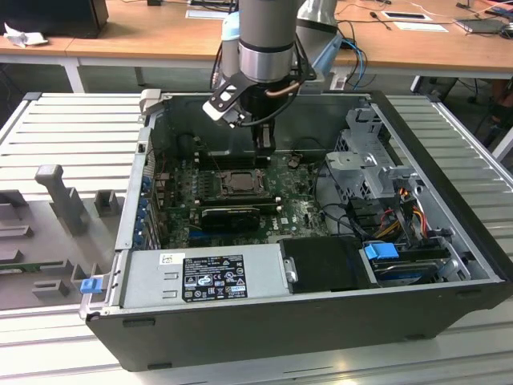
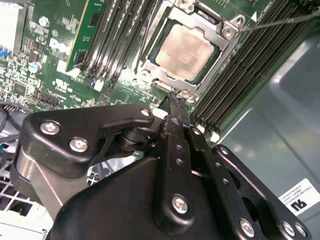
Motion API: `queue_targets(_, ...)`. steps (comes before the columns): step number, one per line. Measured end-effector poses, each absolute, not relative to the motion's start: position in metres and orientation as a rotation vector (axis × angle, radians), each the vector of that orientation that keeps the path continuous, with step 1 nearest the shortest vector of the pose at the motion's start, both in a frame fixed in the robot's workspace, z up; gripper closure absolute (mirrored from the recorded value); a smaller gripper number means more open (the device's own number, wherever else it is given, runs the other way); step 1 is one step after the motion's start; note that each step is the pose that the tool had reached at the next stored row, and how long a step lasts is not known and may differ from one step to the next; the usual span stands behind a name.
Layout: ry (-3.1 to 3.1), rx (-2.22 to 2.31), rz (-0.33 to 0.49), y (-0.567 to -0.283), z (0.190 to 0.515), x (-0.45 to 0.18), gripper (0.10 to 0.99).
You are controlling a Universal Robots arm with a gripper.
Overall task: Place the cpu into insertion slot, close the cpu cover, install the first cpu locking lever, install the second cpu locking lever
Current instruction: 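Close the cpu cover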
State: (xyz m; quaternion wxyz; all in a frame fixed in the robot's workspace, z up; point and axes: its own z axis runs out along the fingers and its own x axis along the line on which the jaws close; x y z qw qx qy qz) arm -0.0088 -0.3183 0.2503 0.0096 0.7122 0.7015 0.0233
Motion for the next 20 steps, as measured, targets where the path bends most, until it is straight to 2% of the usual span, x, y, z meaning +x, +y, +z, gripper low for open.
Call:
queue_targets(7,2.236,2.189,0.063,-0.319,0.233,-0.013,0.980)
queue_targets(20,2.240,2.185,0.063,-0.319,0.232,-0.040,0.980)
